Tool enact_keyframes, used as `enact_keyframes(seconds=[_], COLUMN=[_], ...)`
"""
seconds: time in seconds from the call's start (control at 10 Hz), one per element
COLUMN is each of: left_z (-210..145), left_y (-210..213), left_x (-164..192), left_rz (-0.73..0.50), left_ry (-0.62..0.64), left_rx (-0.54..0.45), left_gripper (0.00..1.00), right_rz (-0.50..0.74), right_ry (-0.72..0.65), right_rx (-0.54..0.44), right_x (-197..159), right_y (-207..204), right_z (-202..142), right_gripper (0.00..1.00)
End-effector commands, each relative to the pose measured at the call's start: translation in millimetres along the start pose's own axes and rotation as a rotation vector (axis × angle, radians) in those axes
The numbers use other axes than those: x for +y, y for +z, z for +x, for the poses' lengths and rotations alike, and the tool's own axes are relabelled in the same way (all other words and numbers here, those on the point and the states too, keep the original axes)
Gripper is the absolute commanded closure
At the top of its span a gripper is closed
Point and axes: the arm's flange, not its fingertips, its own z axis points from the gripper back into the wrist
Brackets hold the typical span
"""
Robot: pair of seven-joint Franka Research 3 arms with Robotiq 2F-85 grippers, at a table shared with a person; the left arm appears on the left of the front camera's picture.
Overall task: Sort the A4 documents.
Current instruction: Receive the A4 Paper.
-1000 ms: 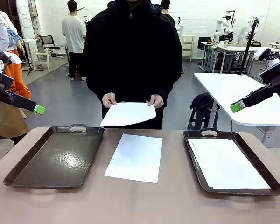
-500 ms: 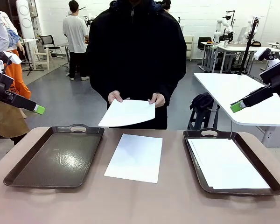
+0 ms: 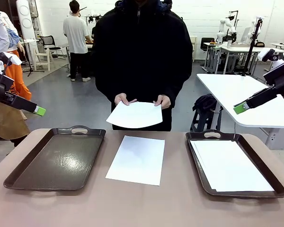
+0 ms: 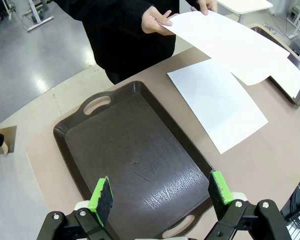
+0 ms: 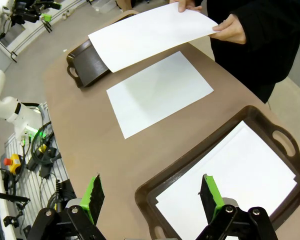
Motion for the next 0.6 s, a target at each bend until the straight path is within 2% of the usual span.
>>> enact_keyframes(seconds=[0.0, 0.5], left_z=[-1.1, -1.1], left_y=[-2.0, -2.0], left_x=[1.8, 1.8], left_rz=[-0.006, -0.006], left_ry=[0.004, 0.004], left_rx=[-0.009, -0.009], left_gripper=[0.0, 0.0], right_rz=[0.004, 0.004], right_ry=[0.007, 0.007], right_rx=[-0.003, -0.003], right_x=[0.1, 0.1], right_y=[0.1, 0.1], right_z=[-0.7, -0.7], right_gripper=[0.0, 0.0])
